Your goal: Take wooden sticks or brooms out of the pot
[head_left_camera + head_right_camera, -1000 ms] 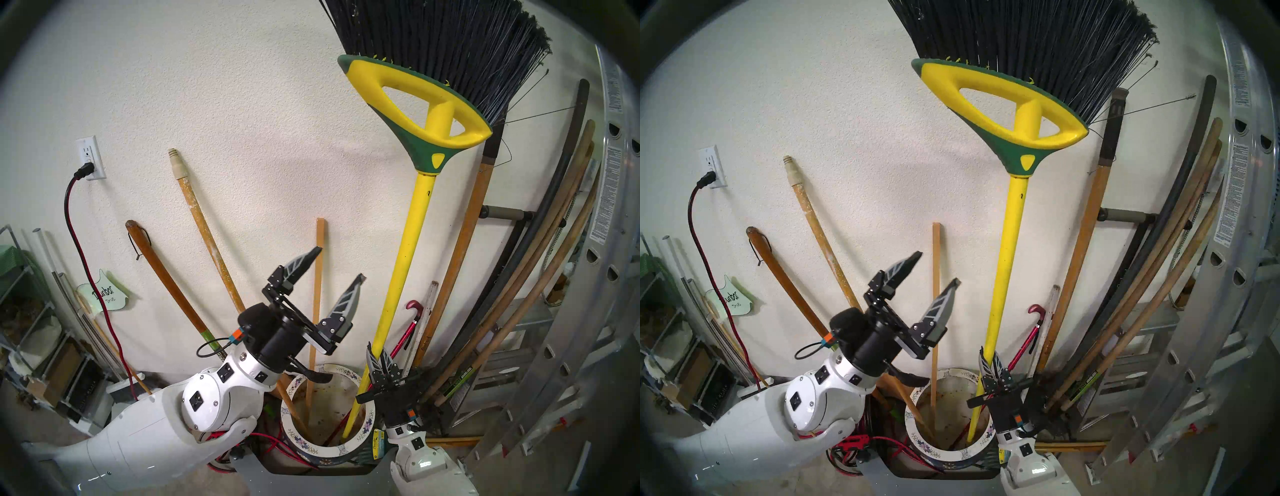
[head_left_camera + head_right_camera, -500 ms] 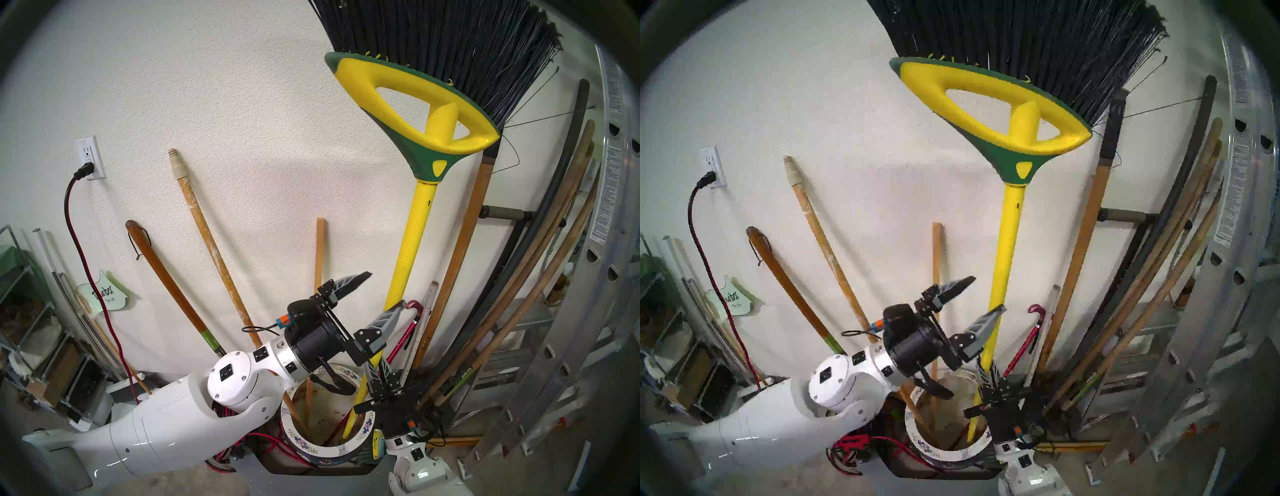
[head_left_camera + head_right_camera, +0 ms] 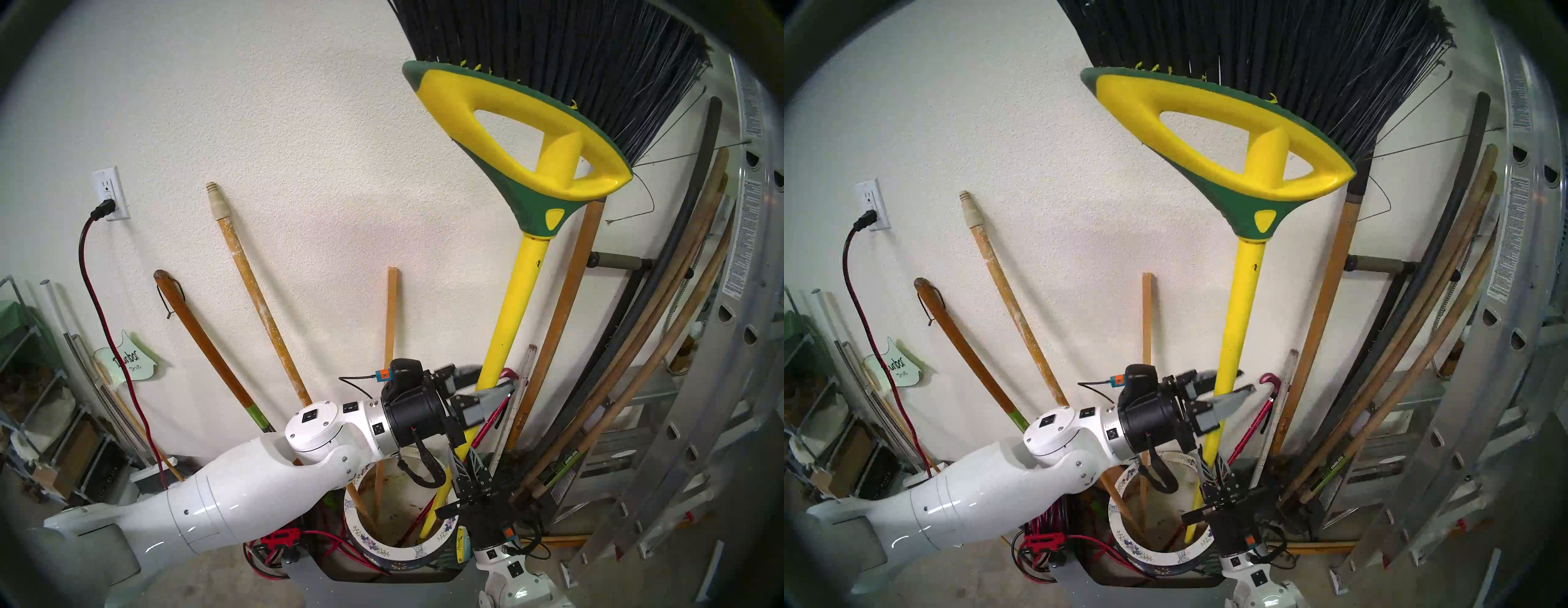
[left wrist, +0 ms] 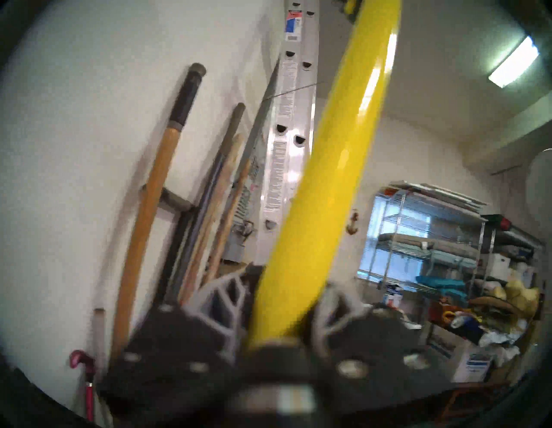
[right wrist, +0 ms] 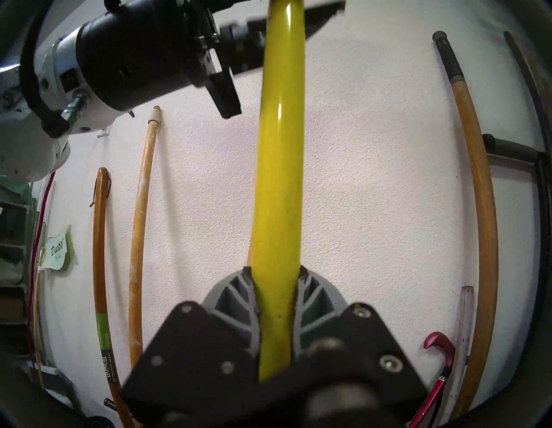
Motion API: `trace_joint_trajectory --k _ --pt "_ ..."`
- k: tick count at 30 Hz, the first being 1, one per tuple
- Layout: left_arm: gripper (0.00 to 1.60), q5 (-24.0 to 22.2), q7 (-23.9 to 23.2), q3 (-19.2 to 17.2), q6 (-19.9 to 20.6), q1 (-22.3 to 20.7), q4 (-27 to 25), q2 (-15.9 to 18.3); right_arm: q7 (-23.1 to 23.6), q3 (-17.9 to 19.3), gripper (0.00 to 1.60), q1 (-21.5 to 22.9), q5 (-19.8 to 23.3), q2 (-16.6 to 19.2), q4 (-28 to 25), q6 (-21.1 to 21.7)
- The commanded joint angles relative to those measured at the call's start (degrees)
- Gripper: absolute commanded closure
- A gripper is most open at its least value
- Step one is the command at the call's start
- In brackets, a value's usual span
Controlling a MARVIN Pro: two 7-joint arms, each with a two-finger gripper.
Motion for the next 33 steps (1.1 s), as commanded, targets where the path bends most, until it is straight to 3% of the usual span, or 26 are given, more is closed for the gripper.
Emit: trace_joint_trajectory --k 1,4,12,25,33 --pt "1.6 0.3 -2.9 -1.0 -2.7 -1.9 3.6 -2.3 -0.3 -0.2 1.6 -1.2 -0.1 0.1 -1.7 -0.3" --pt "1.6 3.9 -2.1 -1.3 -6.6 -1.6 3.9 -2.6 -0.4 0.0 1.6 -1.3 0.1 0.3 -2.3 -0.3" --pt "1.6 5.8 -0.7 -4.9 -9.8 -4.5 2.3 -4.0 -0.7 0.2 1.6 -1.9 2.1 0.5 -7.6 -0.3" --pt "1.6 6.6 0.6 -9.8 -8.2 -12.3 1.3 -7.7 -1.2 1.0 1.6 4.5 3.7 0.0 -17.0 -0.3" --pt "1.6 7.7 1.9 -11.4 -6.5 -16.9 2.0 -12.3 -1.1 1.0 1.6 8.7 4.8 -0.7 -21.3 0.4"
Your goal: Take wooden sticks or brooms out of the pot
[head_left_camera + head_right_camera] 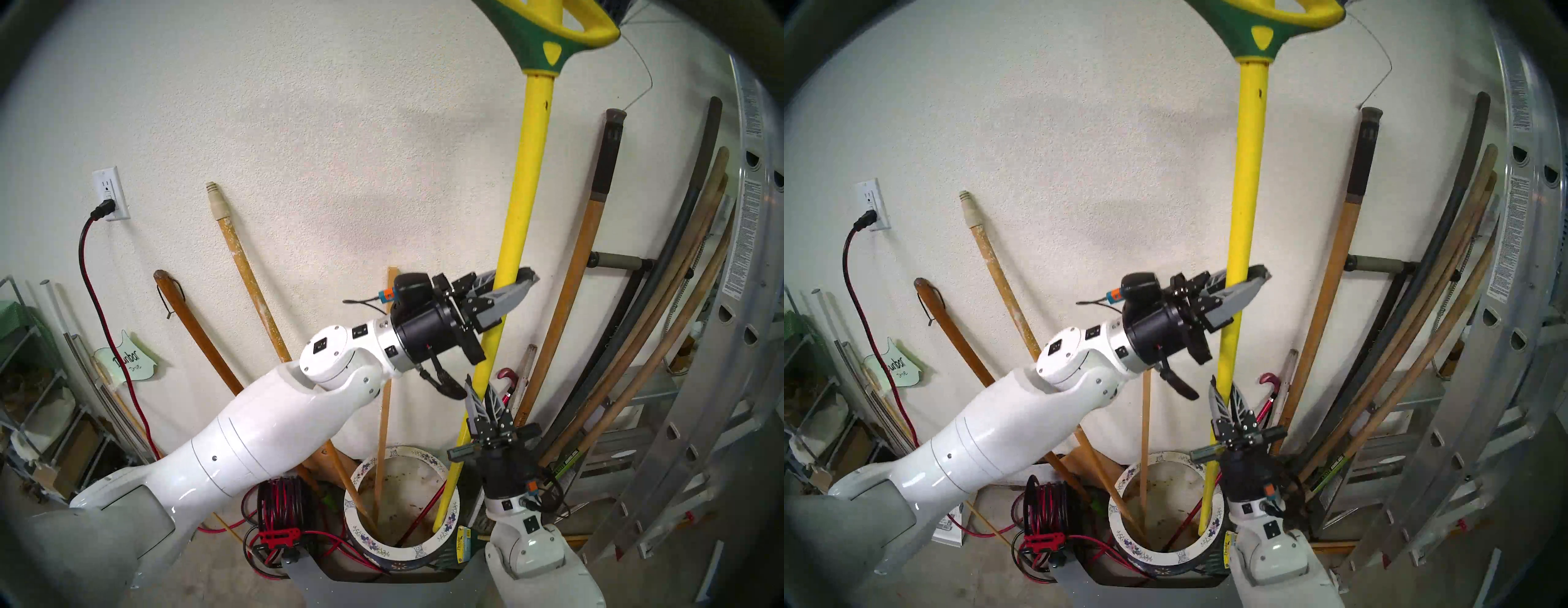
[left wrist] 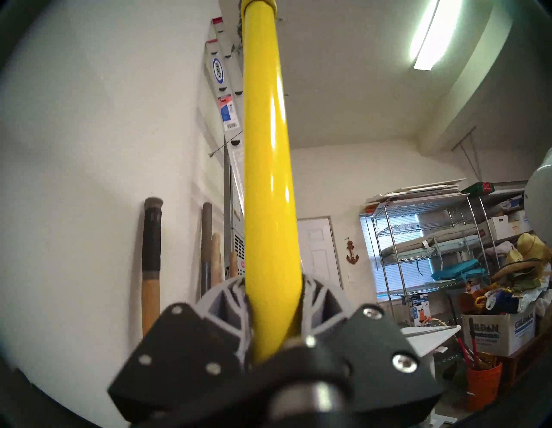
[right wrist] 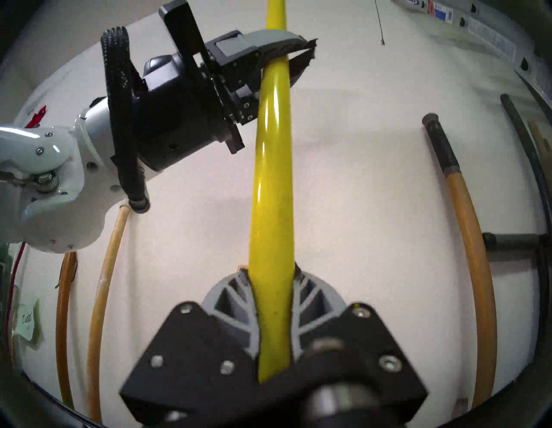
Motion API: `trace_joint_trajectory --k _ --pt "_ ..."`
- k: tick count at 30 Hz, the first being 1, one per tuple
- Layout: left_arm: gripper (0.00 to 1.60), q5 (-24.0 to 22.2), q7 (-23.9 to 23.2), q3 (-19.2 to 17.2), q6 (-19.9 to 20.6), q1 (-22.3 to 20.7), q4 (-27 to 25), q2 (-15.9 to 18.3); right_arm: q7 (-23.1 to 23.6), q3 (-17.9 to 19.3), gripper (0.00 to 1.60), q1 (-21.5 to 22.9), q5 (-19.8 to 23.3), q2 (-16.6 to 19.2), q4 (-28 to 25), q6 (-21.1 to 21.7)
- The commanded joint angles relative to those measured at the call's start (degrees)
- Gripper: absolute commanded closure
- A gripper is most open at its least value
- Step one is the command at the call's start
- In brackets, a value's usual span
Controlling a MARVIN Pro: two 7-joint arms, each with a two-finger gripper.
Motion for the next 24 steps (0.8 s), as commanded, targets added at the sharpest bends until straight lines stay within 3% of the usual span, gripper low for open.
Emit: trace_joint_trajectory --k 1,12,24 --pt "1.6 0.7 2.4 -2.9 1.6 -6.5 1.5 -4.5 -0.7 0.2 1.6 4.6 2.1 -0.9 -6.4 -0.9" --pt "1.6 2.8 5.0 -2.6 4.9 -13.1 4.9 -12.1 -1.6 -0.1 1.6 8.3 4.3 -1.9 -10.8 2.7" --pt "1.6 4.0 8.3 -1.2 6.5 -21.0 13.6 -20.8 -3.0 2.9 1.6 9.6 7.3 0.2 -16.6 9.5"
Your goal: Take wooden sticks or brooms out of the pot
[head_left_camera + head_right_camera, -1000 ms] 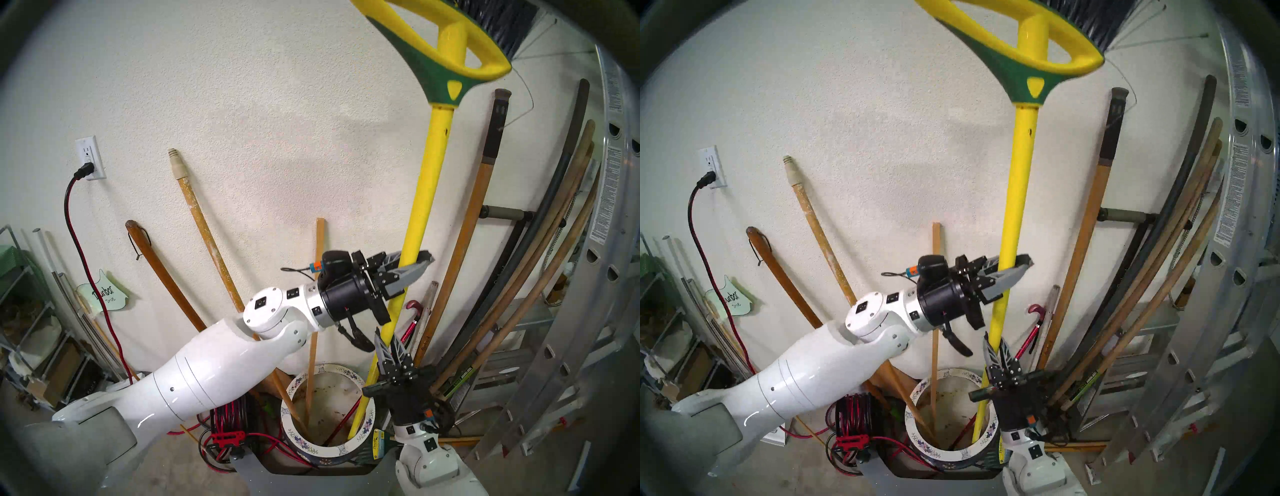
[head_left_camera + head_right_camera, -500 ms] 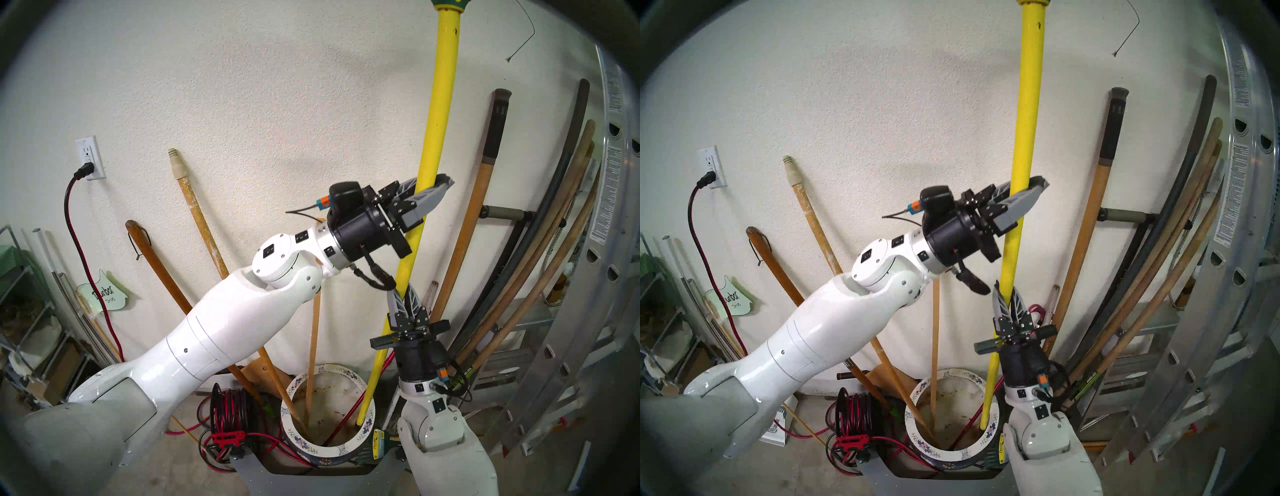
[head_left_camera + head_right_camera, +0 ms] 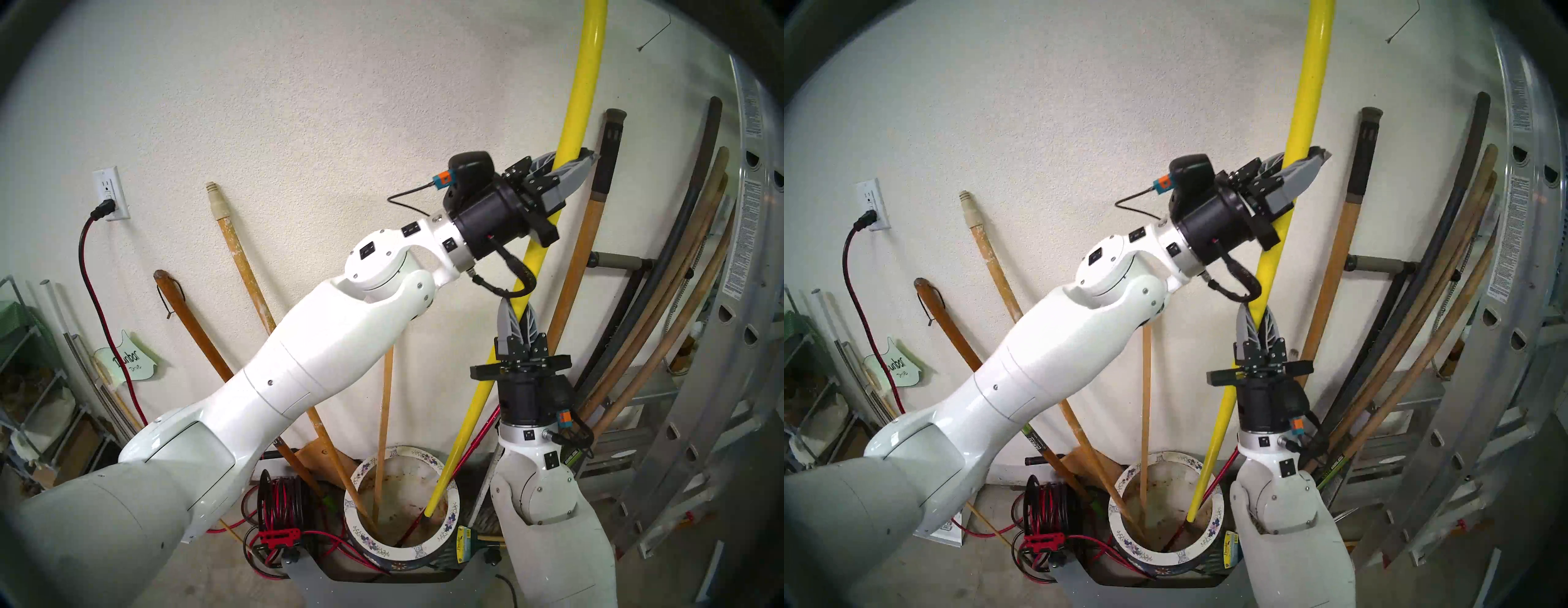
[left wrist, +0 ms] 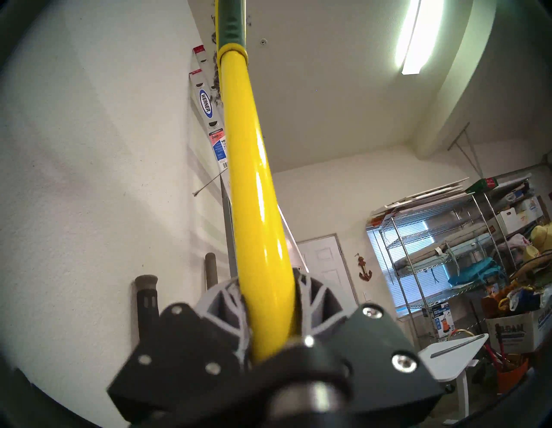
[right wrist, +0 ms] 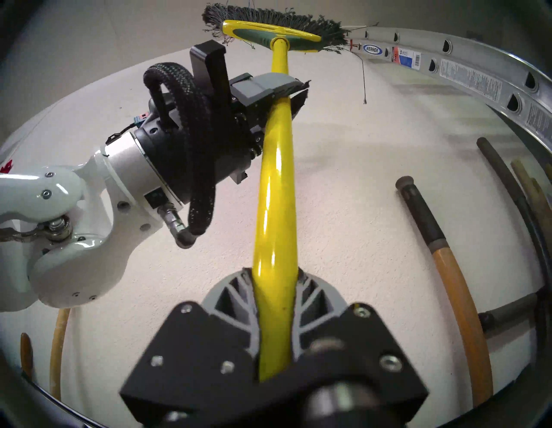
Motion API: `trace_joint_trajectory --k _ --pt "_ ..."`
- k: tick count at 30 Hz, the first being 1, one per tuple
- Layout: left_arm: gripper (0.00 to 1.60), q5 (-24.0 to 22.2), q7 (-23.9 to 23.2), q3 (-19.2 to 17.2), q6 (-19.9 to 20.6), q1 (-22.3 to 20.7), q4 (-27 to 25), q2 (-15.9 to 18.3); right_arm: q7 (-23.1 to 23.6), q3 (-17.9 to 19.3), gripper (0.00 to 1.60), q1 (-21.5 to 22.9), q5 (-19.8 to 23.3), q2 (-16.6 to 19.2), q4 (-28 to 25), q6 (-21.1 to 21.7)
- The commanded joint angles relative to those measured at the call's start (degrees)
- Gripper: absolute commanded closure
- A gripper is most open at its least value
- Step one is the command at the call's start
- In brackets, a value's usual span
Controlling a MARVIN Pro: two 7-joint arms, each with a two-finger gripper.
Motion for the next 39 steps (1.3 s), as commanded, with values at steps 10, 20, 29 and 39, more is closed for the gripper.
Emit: trace_joint_trajectory --k 10,20,29,39 --pt "1.6 0.8 3.0 -0.3 -0.5 -9.4 12.3 -11.9 0.2 5.8 1.6 2.4 4.2 4.6 -10.6 9.7" --pt "1.6 0.4 1.6 -0.9 -3.8 -12.3 19.9 -16.7 2.0 10.3 1.6 0.6 8.2 7.9 -14.8 17.5" --pt "1.6 -0.2 -3.0 -0.2 -9.8 -10.6 27.1 -19.3 3.6 14.5 1.6 -6.6 12.5 9.2 -18.8 22.6" --pt "1.6 -0.9 -7.7 2.0 -14.8 -6.0 30.1 -18.8 5.1 15.4 1.6 -10.6 13.0 8.2 -15.8 19.6"
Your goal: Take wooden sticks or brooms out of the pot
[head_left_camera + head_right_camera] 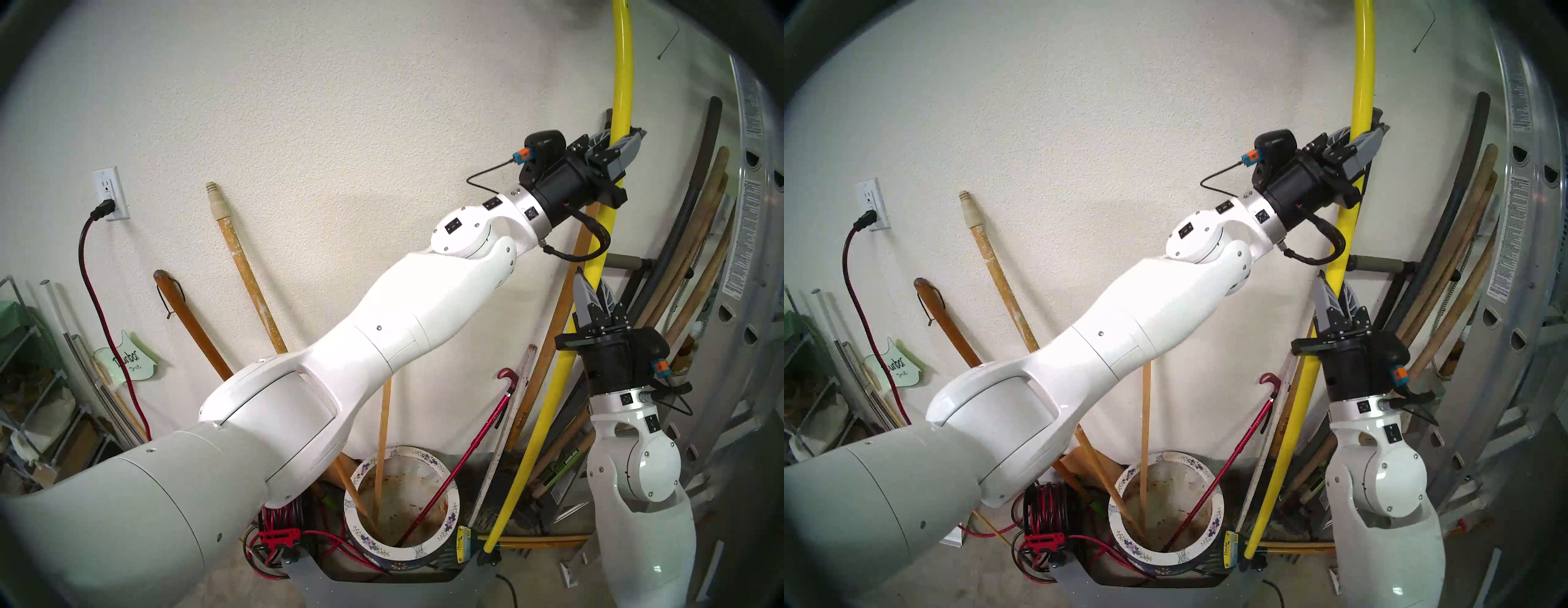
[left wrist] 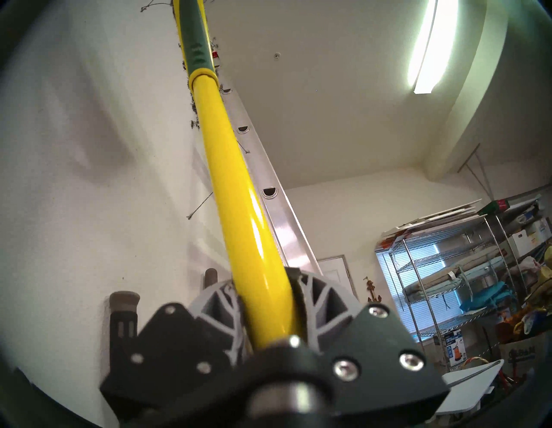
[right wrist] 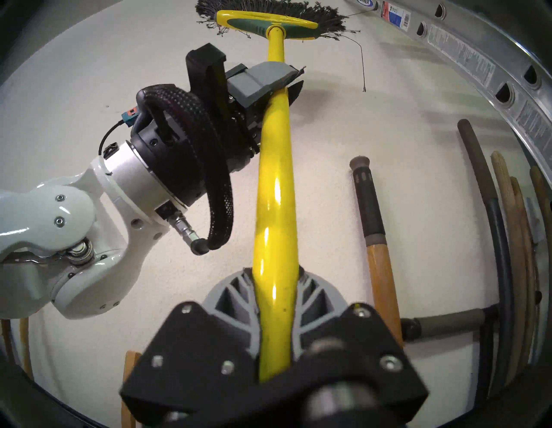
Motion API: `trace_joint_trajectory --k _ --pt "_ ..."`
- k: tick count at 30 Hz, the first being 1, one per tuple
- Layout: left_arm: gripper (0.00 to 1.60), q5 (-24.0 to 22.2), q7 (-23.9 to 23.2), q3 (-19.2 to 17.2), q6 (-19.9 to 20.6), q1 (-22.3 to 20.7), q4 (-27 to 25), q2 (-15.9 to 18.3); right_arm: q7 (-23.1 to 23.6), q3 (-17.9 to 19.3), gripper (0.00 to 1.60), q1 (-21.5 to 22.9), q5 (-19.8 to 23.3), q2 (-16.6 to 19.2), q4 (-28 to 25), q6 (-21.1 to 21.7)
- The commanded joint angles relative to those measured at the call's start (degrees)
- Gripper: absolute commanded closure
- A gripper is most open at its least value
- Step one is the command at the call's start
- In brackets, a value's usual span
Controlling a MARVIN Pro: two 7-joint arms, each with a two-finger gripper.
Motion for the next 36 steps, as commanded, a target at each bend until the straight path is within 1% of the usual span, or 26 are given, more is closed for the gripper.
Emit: trace_joint_trajectory --k 1,4,10,16,25,36 --pt "1.6 -0.3 -2.6 0.8 -3.6 3.2 1.8 -0.1 1.6 -0.4 1.6 -2.7 0.3 -0.4 -1.2 -4.0" --pt "1.6 -1.0 -4.4 1.4 -4.4 4.6 1.3 0.4 1.9 -0.5 1.6 -3.5 0.0 -0.7 -0.5 -5.1" --pt "1.6 -2.0 -6.5 2.7 -5.8 7.8 -0.2 1.0 2.9 -1.1 1.6 -5.0 -2.5 -1.1 2.8 -9.4" --pt "1.6 -2.8 -7.2 3.9 -6.7 10.8 -1.9 2.0 3.2 -1.3 1.6 -4.9 -3.4 -1.6 5.6 -12.2" --pt "1.6 -3.4 -7.3 4.4 -8.1 13.0 -1.9 3.0 3.3 -1.4 1.6 -3.9 -4.6 -2.2 8.6 -14.0" --pt "1.6 -3.0 -7.3 5.6 -8.8 13.6 2.2 3.7 3.3 -2.9 1.6 -4.0 -6.5 -3.9 11.5 -15.2"
